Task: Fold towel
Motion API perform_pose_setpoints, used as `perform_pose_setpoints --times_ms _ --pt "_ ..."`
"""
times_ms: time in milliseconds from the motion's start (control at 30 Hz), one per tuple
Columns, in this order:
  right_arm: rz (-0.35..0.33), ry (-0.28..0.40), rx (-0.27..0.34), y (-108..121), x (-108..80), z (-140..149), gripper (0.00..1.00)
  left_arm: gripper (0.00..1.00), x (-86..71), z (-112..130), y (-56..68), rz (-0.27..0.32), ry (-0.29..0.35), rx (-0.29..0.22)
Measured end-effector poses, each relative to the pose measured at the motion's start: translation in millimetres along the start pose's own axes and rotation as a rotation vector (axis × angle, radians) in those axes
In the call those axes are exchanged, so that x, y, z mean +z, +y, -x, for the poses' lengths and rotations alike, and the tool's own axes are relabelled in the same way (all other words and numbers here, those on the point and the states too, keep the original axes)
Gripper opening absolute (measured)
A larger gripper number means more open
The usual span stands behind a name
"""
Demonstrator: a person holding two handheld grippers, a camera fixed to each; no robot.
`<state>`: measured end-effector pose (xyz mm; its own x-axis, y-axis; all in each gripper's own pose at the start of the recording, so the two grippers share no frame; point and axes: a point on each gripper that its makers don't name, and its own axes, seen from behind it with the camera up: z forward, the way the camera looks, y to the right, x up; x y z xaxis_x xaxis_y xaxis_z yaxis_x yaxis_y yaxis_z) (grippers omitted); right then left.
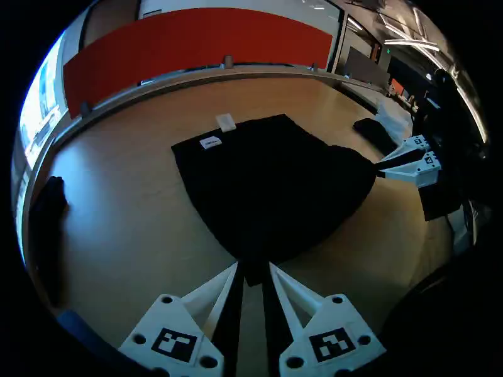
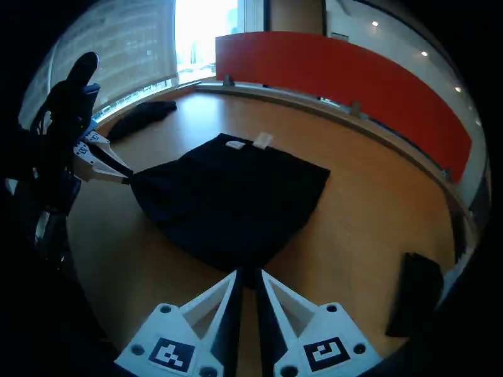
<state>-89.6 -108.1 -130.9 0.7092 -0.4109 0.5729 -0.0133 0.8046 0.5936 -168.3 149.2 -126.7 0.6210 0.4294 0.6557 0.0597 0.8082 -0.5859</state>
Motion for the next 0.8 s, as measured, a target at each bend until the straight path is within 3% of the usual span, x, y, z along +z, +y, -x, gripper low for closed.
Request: perform_pose_setpoints --times_ms 500,800 --pt "-0.031 -0.036 0.023 -24 -42.6 11 0.13 0.19 -38.9 21 33.2 0.043 -0.046 -0.048" --pt "-0.037 -0.054 0.033 -31 -57.7 18 0.13 0.19 -52.2 25 40.3 0.058 -0.048 -0.068"
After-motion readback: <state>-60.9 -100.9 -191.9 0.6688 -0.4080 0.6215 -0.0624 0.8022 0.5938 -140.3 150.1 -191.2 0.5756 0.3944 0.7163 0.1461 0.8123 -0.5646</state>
